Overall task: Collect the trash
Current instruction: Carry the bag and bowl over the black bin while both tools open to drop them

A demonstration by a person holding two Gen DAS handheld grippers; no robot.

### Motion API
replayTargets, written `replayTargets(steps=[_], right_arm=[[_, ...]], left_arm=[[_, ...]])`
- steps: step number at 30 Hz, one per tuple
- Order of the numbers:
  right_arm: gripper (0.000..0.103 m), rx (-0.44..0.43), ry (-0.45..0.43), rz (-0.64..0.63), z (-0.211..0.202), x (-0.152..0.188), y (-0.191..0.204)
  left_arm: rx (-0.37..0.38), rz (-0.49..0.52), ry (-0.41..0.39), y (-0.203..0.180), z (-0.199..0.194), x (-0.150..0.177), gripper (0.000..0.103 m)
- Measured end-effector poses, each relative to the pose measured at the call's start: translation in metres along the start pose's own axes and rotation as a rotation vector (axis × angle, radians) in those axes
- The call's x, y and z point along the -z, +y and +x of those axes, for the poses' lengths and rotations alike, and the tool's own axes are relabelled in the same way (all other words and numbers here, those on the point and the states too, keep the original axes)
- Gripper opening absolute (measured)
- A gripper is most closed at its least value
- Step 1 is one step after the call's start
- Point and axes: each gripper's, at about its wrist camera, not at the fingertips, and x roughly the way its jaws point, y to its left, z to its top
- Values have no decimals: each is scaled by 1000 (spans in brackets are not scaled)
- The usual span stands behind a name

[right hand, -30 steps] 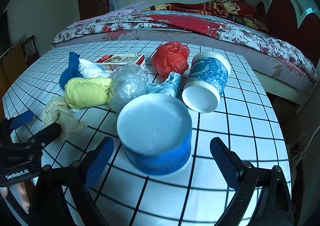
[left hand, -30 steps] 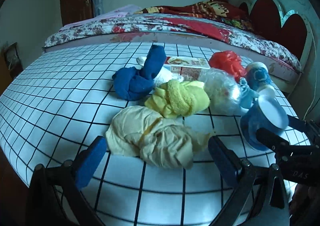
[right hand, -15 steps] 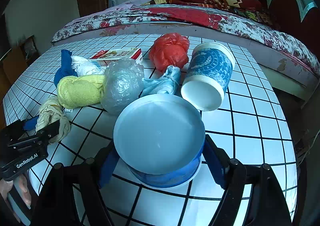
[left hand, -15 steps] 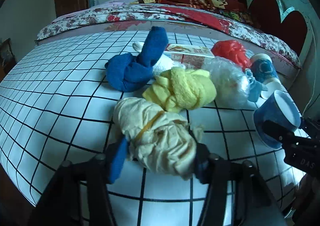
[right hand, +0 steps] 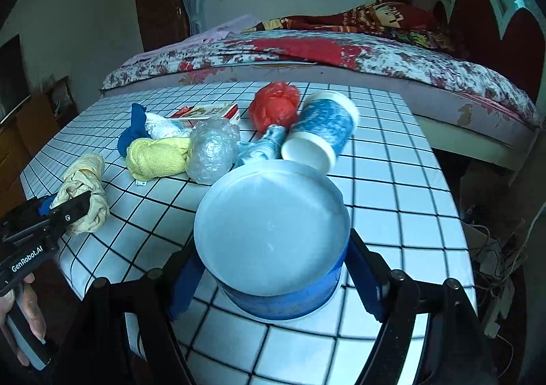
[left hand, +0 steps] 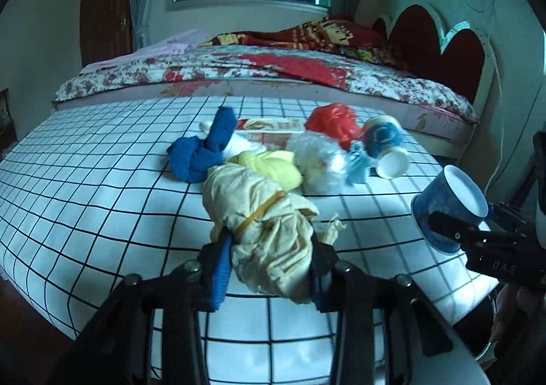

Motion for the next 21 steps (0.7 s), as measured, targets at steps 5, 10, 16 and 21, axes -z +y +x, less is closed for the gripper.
replayTargets(steps=[5,10,16,21], right_arm=[[79,30,-23,35,-30,18,-22],[79,49,-31,44,-53,31,-39],[79,129,-34,81,-83,55,-75],[79,189,-19,128,-103,76,-109]], left_arm=[[50,53,-26,-33,-18,4,38],[113,103,-41,-66,-31,9,38],[179,166,-51,-111,-43,17,38],[251,223,-45,-150,-48,24,38]])
